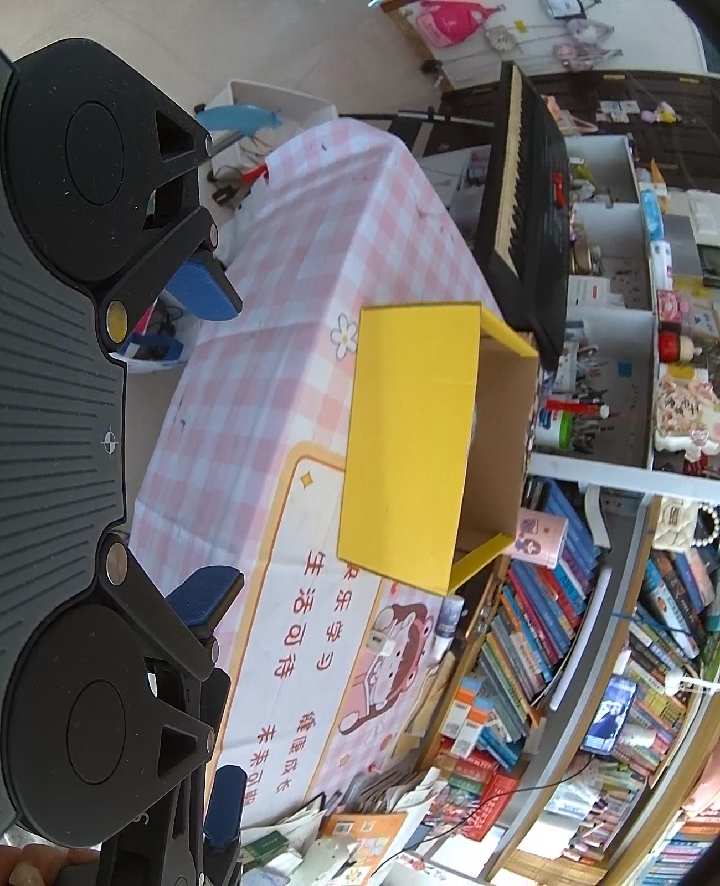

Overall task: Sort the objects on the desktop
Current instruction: 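Withdraw both open tools up and away from the box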

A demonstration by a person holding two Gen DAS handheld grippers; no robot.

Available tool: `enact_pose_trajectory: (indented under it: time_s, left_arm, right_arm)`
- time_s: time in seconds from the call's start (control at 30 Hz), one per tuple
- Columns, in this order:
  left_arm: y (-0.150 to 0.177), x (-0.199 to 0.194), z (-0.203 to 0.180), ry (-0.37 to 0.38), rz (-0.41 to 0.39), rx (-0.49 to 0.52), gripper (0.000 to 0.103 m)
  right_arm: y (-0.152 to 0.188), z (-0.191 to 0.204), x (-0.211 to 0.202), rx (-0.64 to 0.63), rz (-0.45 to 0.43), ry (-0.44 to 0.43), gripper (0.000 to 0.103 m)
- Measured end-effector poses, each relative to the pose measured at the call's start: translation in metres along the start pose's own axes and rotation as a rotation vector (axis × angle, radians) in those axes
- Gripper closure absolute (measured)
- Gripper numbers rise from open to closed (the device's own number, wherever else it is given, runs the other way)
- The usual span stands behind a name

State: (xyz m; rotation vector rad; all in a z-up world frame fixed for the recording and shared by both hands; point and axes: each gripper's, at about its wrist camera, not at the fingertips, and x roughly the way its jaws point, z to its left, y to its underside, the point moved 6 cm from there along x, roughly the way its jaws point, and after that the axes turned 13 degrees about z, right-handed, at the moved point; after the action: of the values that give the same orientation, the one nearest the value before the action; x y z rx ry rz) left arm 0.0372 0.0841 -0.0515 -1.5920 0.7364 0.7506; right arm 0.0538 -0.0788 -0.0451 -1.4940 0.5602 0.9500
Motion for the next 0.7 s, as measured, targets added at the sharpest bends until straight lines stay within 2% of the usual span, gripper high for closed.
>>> enact_pose_trajectory:
  time_s: [0.7]
  left_arm:
    - [-0.020,0.034,-0.061,0.071,0.047,0.105,0.006]
  right_arm:
    - [-0.006,-0.066,0.008,0.107,0.025,0.067,0.022]
